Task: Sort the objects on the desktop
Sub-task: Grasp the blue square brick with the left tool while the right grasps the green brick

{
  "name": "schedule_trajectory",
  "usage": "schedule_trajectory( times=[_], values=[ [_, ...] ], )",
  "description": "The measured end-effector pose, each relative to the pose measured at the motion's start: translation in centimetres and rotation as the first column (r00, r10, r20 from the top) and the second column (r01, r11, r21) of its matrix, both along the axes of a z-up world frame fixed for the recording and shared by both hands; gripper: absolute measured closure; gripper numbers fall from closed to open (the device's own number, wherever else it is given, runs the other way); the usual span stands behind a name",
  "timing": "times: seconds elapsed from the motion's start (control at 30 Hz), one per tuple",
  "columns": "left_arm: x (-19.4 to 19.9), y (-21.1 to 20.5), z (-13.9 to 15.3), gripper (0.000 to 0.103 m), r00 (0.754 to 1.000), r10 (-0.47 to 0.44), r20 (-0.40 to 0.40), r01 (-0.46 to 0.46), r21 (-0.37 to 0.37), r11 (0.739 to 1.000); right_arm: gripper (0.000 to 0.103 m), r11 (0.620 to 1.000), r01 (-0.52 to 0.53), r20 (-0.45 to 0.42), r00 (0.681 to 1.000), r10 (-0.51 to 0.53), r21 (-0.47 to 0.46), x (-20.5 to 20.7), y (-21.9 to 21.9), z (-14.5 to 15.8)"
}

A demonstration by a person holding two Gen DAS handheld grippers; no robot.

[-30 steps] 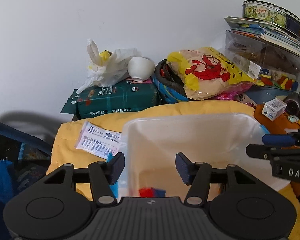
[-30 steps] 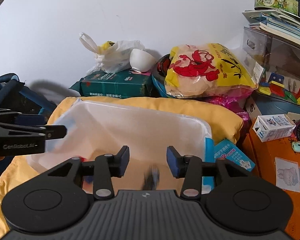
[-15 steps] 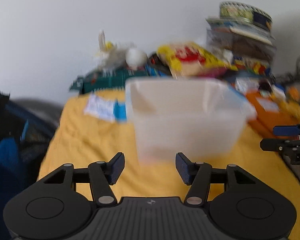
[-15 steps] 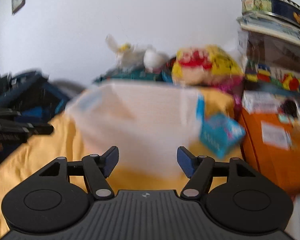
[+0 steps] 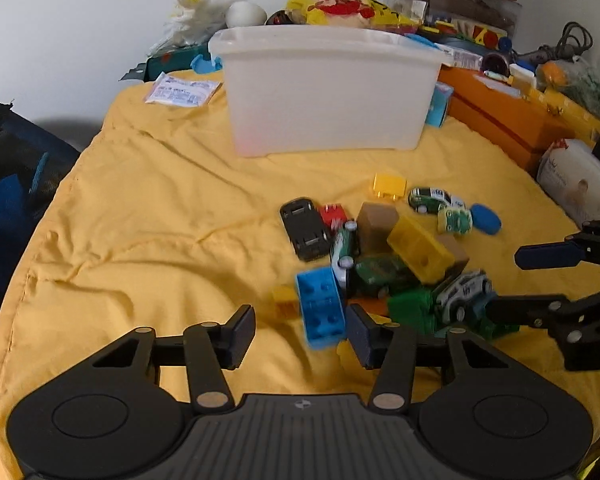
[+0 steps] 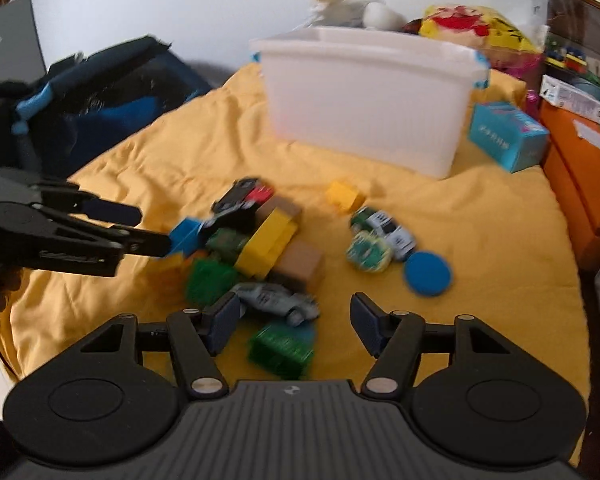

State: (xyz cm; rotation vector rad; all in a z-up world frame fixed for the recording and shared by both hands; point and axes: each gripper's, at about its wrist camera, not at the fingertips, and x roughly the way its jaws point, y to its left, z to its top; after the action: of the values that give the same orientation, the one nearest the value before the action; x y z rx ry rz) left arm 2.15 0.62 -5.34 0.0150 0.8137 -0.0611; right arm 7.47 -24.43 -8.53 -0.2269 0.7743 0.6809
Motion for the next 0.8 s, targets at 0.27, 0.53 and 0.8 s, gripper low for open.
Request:
schedule_trajectory(
  times=[0.27,0.53,0.8],
  values=[
    [0.5,-0.7,0.0,0.051,1.000,-0.010,-0.006,0.010,-0.046,0.999,0.048,0.998,0.033,-0.058,0.998,-0.036,-0.054,-0.6,0.2,-2.2],
    [1.7,-0.9,-0.4,0.050,0.999,0.018,-0.029,-0.020,-0.093,0.995,0.058,0.997,0.050,-0.074,0.996,-0.054,-0.052,-0.8,0.4,-2.9],
    [0.8,0.0,-0.2,0.050,0.998,0.050,-0.034,-0.053,-0.099,0.994,0.058,0.996,0.077,-0.046,0.996,-0.079,-0.048,-0.6,-0.4,-2.5]
  ],
)
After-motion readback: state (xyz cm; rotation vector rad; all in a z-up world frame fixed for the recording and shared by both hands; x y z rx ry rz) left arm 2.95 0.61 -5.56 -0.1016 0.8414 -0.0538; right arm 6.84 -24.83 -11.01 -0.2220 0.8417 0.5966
